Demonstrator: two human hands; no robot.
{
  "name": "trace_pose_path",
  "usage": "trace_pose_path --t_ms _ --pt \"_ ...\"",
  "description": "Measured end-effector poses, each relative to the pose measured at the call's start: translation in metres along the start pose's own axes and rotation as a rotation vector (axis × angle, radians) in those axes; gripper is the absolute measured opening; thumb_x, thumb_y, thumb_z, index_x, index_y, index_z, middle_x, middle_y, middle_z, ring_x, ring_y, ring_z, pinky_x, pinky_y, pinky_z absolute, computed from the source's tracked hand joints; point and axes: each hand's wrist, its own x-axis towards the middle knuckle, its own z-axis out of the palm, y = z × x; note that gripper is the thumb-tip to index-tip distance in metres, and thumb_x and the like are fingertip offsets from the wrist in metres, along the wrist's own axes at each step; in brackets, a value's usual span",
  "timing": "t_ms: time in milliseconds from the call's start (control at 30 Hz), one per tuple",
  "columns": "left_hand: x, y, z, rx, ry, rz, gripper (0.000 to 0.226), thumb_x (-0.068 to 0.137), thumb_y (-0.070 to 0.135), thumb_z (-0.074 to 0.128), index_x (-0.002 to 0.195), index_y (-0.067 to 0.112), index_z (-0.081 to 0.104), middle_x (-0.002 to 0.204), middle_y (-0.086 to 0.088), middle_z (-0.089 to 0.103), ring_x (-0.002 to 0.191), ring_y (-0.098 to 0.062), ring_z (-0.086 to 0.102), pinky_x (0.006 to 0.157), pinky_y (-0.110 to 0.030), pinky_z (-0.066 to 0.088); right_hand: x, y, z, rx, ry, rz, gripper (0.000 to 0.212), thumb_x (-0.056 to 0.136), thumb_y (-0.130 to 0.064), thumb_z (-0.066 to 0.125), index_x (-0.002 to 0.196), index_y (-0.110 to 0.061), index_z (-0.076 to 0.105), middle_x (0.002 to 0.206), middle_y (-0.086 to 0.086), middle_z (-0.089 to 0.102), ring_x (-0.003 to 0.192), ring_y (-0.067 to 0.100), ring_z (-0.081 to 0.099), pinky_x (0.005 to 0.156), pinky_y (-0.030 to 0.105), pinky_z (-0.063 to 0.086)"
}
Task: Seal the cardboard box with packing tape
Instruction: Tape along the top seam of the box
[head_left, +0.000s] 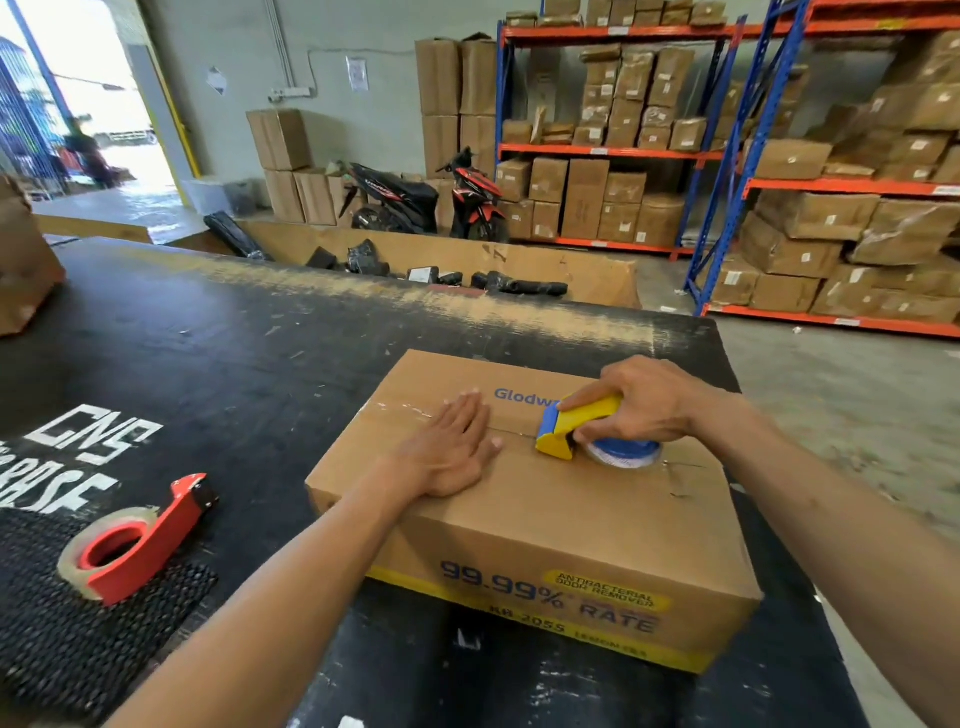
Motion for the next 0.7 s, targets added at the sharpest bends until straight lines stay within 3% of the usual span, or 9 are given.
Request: trace_pose_path --t_ms 167,400,533,700 --pt "0.002 0.035 0.006 -0.006 0.001 0.042 0.067 0.104 0.051 0.008 0.156 0.012 -0.007 0.164 -0.007 -0.014 0.150 -0.015 -0.016 0.119 -0.030 -0.013 0.000 -0.003 -0.004 -0.004 0.000 -0.022 0.052 0.077 -0.075 0.056 0.126 -0.056 0.059 0.076 -0.020 0.045 0.071 0.004 0.046 0.061 0.027 0.033" --pt "0.004 0.031 0.005 -0.006 -0.010 0.031 0.067 0.103 0.052 0.009 0.157 0.014 -0.004 0.165 -0.004 -0.009 0.151 -0.014 -0.010 0.121 -0.031 -0.008 -0.012 0.000 -0.017 0.026 -0.019 -0.038 0.052 0.078 -0.073 0.061 0.128 -0.056 0.058 0.078 -0.025 0.043 0.073 0.003 0.045 0.067 0.032 0.039" --pt "0.003 0.030 0.003 -0.015 -0.007 0.038 0.067 0.103 0.052 0.009 0.157 0.015 -0.006 0.165 -0.003 -0.011 0.151 -0.013 -0.011 0.120 -0.028 -0.010 -0.036 0.026 -0.027 0.065 -0.044 0.006 0.054 0.073 -0.078 0.061 0.124 -0.061 0.056 0.085 -0.023 0.047 0.078 0.000 0.045 0.067 0.030 0.034" --pt "0.001 0.032 0.002 -0.012 -0.016 0.061 0.067 0.103 0.053 0.009 0.156 0.015 -0.009 0.164 -0.002 -0.014 0.149 -0.012 -0.013 0.116 -0.025 -0.013 -0.075 0.064 -0.023 0.121 -0.047 0.077 0.050 0.071 -0.077 0.062 0.119 -0.066 0.055 0.086 -0.012 0.054 0.076 0.006 0.051 0.067 0.029 0.039"
